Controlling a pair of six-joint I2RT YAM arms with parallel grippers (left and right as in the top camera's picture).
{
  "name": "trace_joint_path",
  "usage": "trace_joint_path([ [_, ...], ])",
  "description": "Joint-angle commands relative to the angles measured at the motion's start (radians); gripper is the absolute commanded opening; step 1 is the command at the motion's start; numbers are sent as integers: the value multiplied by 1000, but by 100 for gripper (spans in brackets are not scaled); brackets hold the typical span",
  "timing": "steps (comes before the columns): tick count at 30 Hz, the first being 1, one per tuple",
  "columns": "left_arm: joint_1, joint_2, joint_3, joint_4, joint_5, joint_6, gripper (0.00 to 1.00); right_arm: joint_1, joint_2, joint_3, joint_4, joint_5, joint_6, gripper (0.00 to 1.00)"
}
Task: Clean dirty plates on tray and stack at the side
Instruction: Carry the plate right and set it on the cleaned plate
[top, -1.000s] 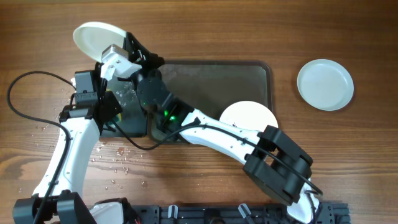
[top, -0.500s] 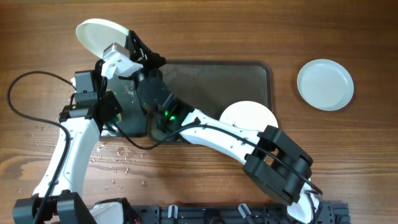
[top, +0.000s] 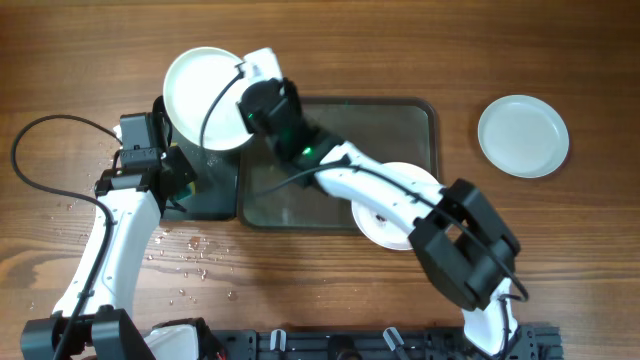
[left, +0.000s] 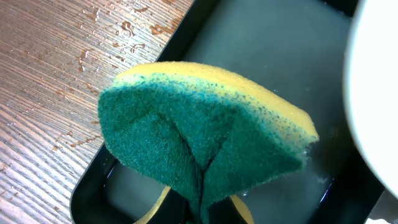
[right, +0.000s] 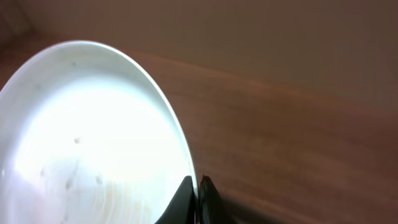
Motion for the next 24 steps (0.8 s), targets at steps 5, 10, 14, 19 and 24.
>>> trace_joint_path([
  [5, -2, -19, 21, 6, -12, -14, 6, -266, -214, 10, -380, -461, 243, 4],
  [10, -2, -19, 21, 6, -4, -13, 7, -539, -261, 10, -651, -554, 235, 4],
  [14, -2, -19, 21, 6, -5, -13, 7, -810, -263, 5, -815, -585, 212, 4],
  [19, -2, -19, 21, 7, -5, -13, 8, -1056, -262, -2, -912, -511, 156, 4],
  [24, -2, -19, 21, 7, -5, -13, 8, -1222, -262, -75, -937, -323, 158, 4],
])
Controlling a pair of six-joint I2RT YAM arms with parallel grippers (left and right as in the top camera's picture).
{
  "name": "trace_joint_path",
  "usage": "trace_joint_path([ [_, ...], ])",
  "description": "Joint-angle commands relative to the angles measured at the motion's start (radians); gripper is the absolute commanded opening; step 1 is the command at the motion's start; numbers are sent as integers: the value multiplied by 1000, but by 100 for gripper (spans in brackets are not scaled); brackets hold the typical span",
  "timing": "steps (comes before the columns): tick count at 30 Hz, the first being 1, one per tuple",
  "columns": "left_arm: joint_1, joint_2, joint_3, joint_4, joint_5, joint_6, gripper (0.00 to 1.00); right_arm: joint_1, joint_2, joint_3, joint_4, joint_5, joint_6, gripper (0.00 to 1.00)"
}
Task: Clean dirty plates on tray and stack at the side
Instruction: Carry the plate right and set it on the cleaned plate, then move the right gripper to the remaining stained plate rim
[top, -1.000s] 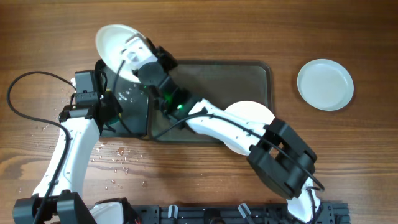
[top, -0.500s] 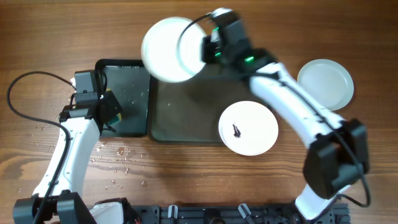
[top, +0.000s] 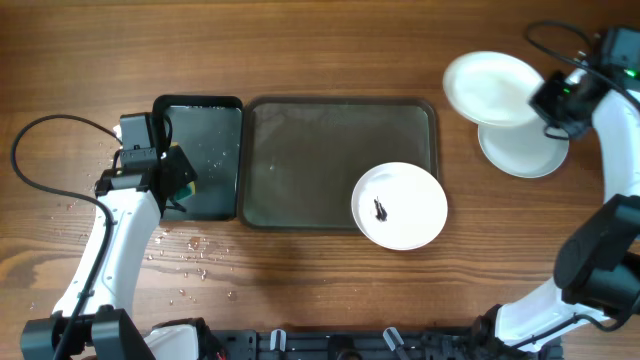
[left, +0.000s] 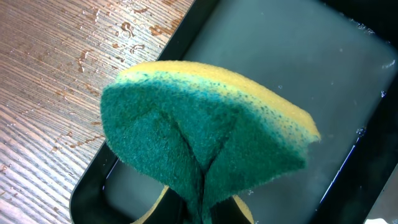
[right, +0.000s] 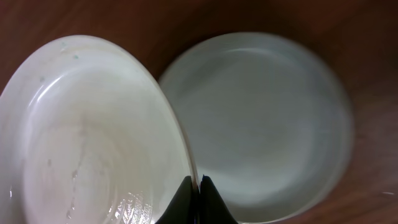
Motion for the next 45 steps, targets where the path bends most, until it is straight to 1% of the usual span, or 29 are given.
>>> trace_joint_path([
  [1, -2, -19, 21, 5, -5, -13, 8, -63, -28, -77, 6, 136, -14, 4],
  [6, -2, -19, 21, 4, -5, -13, 8, -80, -27, -171, 69, 199, -12, 4],
  [9, -2, -19, 21, 4, -5, -13, 8, -77, -27, -175, 73, 198, -13, 5],
  [11, -2, -19, 21, 4, -5, -13, 8, -77, -27, -175, 69, 199, -15, 23],
  [12, -2, -19, 21, 4, -5, -13, 8, -77, -27, -175, 68, 198, -16, 28],
  [13, -2, -19, 21, 4, -5, -13, 8, -77, -27, -175, 68, 199, -20, 29],
  [14, -2, -19, 21, 4, -5, -13, 8, -77, -27, -175, 67, 199, -27, 35],
  [15, -2, -19, 21, 4, -5, -13, 8, -77, -27, -175, 66, 197, -31, 48],
  [19, -2, -19, 21, 4, -5, -13, 9, -62, -27, -175, 54, 54, -59, 64],
  [21, -2, -19, 21, 5, -5, -13, 9, -21, -27, -175, 28, 24, -70, 67],
  [23, -2, -19, 21, 5, -5, -13, 9, 35, -27, -175, -3, 25, -71, 68],
  [28, -2, -19, 21, 8, 13, -13, 9, 238, -27, -175, -107, 26, -75, 70],
  [31, -2, -19, 21, 8, 13, -13, 9, 355, -27, -175, -209, 27, -122, 70],
  [33, -2, -19, 21, 8, 13, -13, 9, 409, -27, -175, -267, 63, -119, 66],
  [34, -2, -19, 21, 8, 13, -13, 9, 427, -27, -175, -286, 73, -119, 60],
  [36, -2, -19, 21, 8, 13, -13, 9, 457, -27, -179, -323, 88, -119, 56],
  [38, -2, -19, 21, 8, 13, -13, 10, 472, -27, -210, -331, 89, -119, 52],
  [41, -2, -19, 21, 8, 13, -13, 10, 474, -27, -299, -312, 78, -117, 50],
  [42, -2, -19, 21, 8, 13, -13, 10, 474, -27, -311, -312, 74, -117, 48],
  [44, -2, -19, 21, 8, 13, -13, 11, 474, -27, -325, -312, 74, -118, 39],
  [45, -2, -19, 21, 8, 13, -13, 11, 474, -27, -328, -313, 68, -118, 29],
])
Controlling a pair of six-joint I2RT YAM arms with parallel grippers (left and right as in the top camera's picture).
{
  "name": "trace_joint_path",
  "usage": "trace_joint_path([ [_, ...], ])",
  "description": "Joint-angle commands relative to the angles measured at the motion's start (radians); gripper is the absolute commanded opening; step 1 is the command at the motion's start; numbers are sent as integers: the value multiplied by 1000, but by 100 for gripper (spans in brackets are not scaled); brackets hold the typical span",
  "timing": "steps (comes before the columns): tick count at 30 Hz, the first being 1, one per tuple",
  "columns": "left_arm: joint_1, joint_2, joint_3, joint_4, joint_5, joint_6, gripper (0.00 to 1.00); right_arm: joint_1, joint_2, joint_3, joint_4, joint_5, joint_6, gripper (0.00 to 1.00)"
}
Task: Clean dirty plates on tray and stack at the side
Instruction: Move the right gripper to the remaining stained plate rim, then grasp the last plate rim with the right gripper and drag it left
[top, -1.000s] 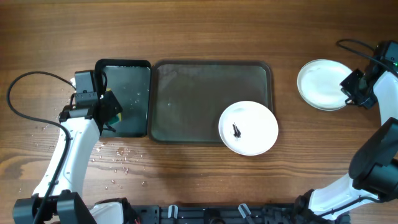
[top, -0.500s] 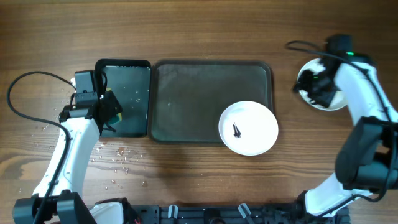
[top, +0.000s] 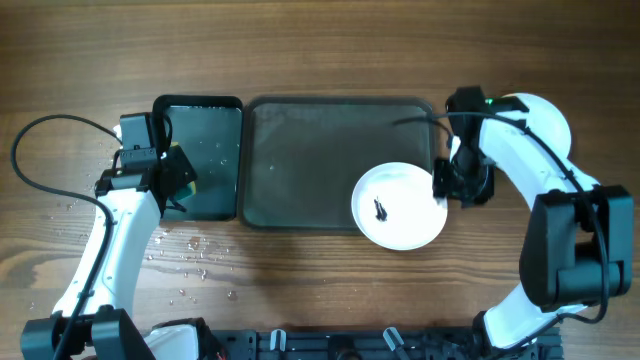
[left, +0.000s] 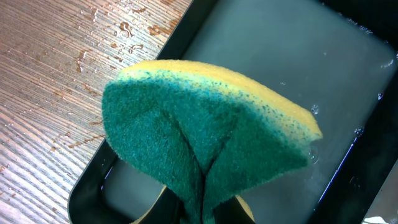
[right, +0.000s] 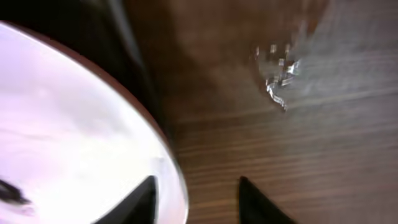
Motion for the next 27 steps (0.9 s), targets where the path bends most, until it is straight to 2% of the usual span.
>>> trace_joint_path([
  [1, -2, -19, 21, 8, 9, -13, 12, 3, -21, -19, 2, -12, -1, 27],
  [13, -2, -19, 21, 6, 9, -13, 12, 4, -21, -57, 48, -110, -2, 13],
  [15, -2, -19, 21, 7, 9, -13, 12, 4, -21, -57, 48, -115, -1, 4],
  [20, -2, -19, 21, 7, 9, -13, 12, 4, -21, -57, 131, -227, -2, 4],
  [24, -2, -19, 21, 7, 9, -13, 11, 5, -21, -57, 268, -392, 0, 4],
  [27, -2, -19, 21, 7, 9, -13, 11, 5, -21, -57, 362, -417, 29, 4],
])
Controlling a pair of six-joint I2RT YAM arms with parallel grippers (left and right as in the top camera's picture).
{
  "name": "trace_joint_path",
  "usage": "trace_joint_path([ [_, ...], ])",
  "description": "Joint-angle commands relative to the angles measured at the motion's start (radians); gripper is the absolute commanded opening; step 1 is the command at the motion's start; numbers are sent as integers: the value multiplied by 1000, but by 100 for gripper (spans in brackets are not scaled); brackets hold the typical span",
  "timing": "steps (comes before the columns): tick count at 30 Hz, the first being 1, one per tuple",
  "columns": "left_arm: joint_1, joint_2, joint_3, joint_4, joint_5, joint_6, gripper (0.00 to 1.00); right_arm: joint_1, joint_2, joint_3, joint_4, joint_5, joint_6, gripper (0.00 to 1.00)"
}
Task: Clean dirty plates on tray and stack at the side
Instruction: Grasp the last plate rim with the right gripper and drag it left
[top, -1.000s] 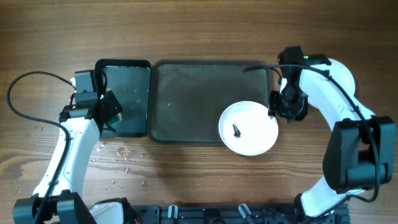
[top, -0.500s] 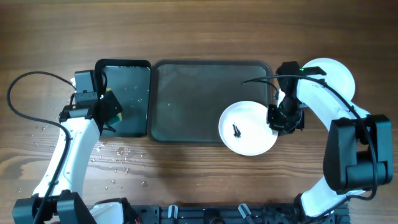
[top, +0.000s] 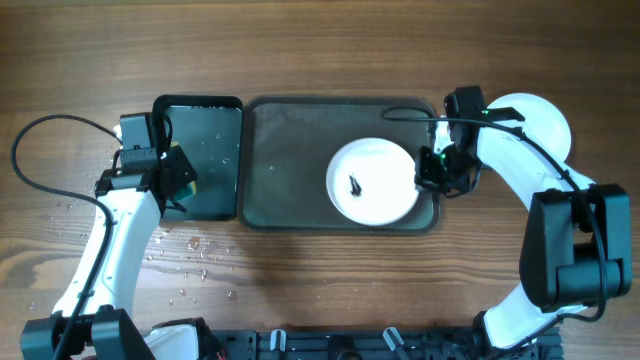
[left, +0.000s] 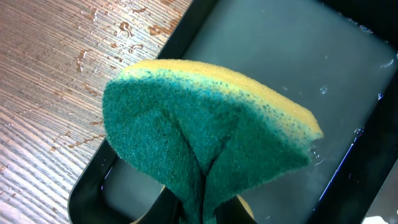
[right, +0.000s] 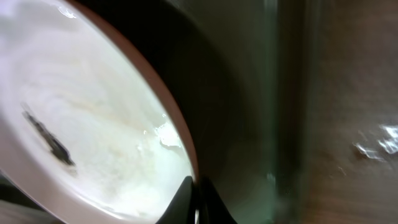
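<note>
A white plate (top: 370, 181) with a dark smear in its middle hangs over the right half of the dark tray (top: 290, 150); my right gripper (top: 428, 172) is shut on its right rim. In the right wrist view the dirty plate (right: 93, 124) fills the left, its rim pinched at my right gripper (right: 196, 202). Clean white plates (top: 535, 118) lie stacked at the far right, partly under my right arm. My left gripper (top: 178, 172) is shut on a folded green and yellow sponge (left: 205, 137) over the black water basin (top: 205, 150).
Water drops spot the wood (top: 190, 262) in front of the basin. A black cable (top: 40, 130) loops at the far left. A black rail (top: 350, 345) runs along the front edge.
My right gripper was open beside the dirty plate's right rim; now it is shut on that rim. The plate has moved left from the tray's front right corner to over the tray. The left arm is unchanged.
My right gripper held a white plate over the basin, next to the sponge. Then it held that plate over the single plate at the far right. Then it stood open by the dirty plate, the washed plate left on the stack. Now it grips the dirty plate.
</note>
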Motion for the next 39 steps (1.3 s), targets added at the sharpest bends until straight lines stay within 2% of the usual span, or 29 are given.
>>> trace_joint_path([
  [1, -2, -19, 21, 7, 9, -13, 11, 7, -19, -2, 75, -99, 42, 4],
  [9, -2, -19, 21, 7, 9, -13, 11, 92, -19, -2, 264, -74, 144, 4],
  [12, -2, -19, 21, 7, 9, -13, 11, 158, -19, -2, 319, 58, 237, 4],
  [17, -2, -19, 21, 7, 9, -13, 11, 235, -19, -2, 365, 146, 291, 4],
  [18, -2, -19, 21, 7, 9, -13, 11, 250, -19, -2, 373, 151, 289, 7],
  [21, -2, -19, 21, 7, 9, -13, 11, 271, -19, -2, 376, 191, 285, 43],
  [24, -2, -19, 21, 7, 9, -13, 11, 272, -19, -2, 384, 221, 243, 49],
  [28, -2, -19, 21, 7, 9, -13, 11, 272, -15, -2, 431, 295, 85, 47],
  [32, -2, -19, 21, 6, 9, -13, 11, 272, 11, -2, 507, 294, -82, 36],
  [39, -2, -19, 21, 6, 9, -13, 11, 272, 77, -2, 544, 287, -108, 27],
])
